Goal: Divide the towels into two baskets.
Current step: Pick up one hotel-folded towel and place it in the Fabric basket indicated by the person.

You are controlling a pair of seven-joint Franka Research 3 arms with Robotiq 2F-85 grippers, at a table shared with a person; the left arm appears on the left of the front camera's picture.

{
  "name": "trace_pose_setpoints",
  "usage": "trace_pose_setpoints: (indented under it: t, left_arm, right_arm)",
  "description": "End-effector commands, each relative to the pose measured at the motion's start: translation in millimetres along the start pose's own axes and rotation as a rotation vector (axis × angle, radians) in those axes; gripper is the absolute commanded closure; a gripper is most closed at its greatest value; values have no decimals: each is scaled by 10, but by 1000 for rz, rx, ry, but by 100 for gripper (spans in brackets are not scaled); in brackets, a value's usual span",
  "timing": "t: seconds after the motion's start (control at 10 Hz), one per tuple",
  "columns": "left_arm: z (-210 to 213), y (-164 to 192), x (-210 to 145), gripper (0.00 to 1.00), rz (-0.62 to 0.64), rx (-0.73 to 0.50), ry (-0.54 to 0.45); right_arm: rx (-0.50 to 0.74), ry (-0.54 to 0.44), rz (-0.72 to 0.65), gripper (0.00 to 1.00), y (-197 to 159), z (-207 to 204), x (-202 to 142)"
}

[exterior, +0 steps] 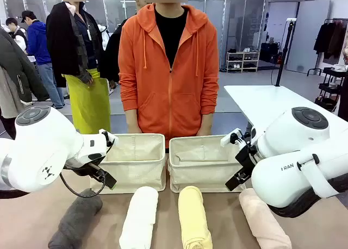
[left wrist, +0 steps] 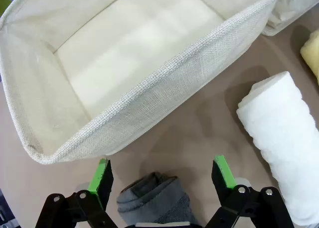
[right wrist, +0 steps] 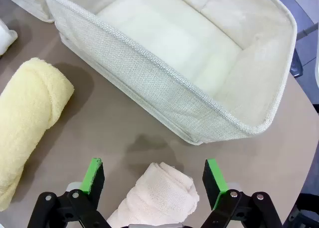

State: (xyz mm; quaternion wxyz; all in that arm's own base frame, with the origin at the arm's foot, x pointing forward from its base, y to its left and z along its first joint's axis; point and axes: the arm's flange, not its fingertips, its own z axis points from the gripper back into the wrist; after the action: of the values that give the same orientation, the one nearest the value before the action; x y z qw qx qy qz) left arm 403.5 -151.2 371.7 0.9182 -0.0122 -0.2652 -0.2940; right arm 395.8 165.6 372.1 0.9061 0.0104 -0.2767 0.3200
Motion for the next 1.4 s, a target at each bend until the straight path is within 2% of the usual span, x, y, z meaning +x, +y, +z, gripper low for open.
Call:
trace_pose_setpoints:
  t: [0.0, 0.9, 1.0, 1.3]
  left_arm:
    - [0, -2, 1, 0, 0, 0, 0]
    - [0, -6, 2, 0, -1, 0, 0]
    - [146, -10, 73, 0, 4, -5, -2]
    - [603, 52, 220, 0, 44, -131, 21]
  right_arm:
    - [0, 0, 0, 0, 0, 0, 0]
    - [-1, 0, 0, 0, -8, 0, -2]
    - [29, -7, -8, 0, -27, 138, 65]
    - [137, 19, -38, 0, -88, 544, 214]
